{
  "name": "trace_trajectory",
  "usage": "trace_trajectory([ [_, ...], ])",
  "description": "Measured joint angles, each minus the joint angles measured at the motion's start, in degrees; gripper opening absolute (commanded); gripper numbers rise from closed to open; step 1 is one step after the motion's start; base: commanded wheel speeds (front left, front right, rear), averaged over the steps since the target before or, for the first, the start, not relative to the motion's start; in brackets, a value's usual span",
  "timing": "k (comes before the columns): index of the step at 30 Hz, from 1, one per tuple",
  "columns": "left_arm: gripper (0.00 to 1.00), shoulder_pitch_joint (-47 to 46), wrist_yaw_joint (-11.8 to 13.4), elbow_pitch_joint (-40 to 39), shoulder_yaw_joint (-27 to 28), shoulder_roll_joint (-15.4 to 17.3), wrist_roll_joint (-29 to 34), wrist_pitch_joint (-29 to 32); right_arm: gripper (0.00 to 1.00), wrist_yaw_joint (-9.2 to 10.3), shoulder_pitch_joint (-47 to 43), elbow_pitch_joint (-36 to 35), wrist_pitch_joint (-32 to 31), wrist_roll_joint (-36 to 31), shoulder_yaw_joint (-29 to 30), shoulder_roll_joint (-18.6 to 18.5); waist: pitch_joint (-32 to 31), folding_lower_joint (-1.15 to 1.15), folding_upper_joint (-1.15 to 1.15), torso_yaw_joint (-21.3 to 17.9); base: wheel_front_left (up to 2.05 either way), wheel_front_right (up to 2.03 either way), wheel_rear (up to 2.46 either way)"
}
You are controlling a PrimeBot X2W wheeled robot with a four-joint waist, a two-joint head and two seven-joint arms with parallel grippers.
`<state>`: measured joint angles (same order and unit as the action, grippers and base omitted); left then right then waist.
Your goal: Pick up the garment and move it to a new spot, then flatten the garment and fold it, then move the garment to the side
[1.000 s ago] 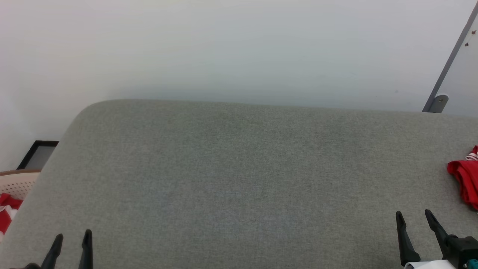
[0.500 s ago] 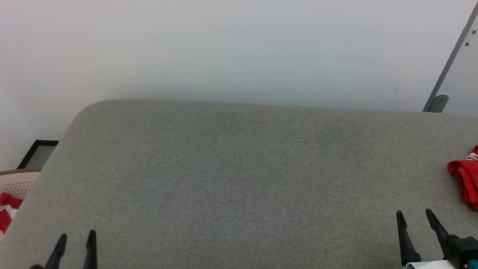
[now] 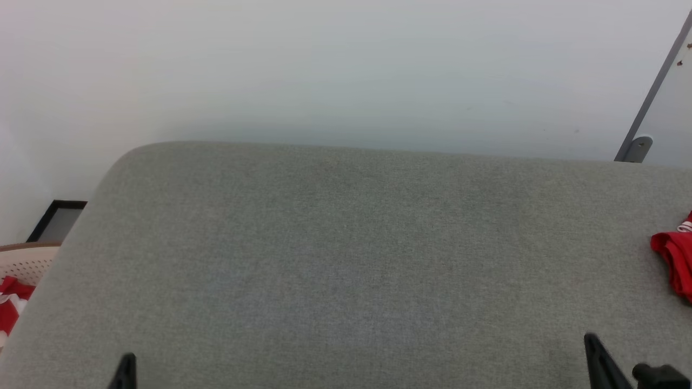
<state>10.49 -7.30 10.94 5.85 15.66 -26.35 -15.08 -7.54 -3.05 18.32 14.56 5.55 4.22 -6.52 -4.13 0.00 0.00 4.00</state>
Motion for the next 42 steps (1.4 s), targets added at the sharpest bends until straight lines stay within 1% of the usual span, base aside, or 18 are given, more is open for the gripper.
trace_trajectory([
  [2, 0.00, 0.39, 0.00, 0.97, -0.33, -0.98, -0.15, 0.15, 0.00, 0.00, -0.63, 1.00, -0.32, 0.34, 0.00, 0.35, 0.02, 0.00, 0.00, -0.02, 0.00, 0.00, 0.00],
  [4, 0.00, 0.37, 0.00, 1.23, -0.40, -1.45, -1.74, 0.88, 0.00, 0.00, -0.69, 1.29, -1.05, 2.15, 0.11, 0.49, 0.09, 0.00, 0.00, -0.09, 0.00, 0.00, 0.00],
  [23, 0.00, -3.39, 0.00, 1.64, -0.15, -4.11, -17.35, 5.97, 0.00, 0.00, 1.05, -0.02, -5.76, 22.92, 0.51, 1.25, 0.74, 0.00, 0.00, -0.69, 0.00, 0.00, 0.00],
  [42, 0.00, -6.80, 0.00, 2.03, 0.00, -6.37, -30.05, 10.02, 0.00, 0.00, 3.13, -1.20, -9.75, 39.55, 0.92, 1.78, 1.39, 0.00, 0.00, -1.29, 0.00, 0.00, 0.00],
])
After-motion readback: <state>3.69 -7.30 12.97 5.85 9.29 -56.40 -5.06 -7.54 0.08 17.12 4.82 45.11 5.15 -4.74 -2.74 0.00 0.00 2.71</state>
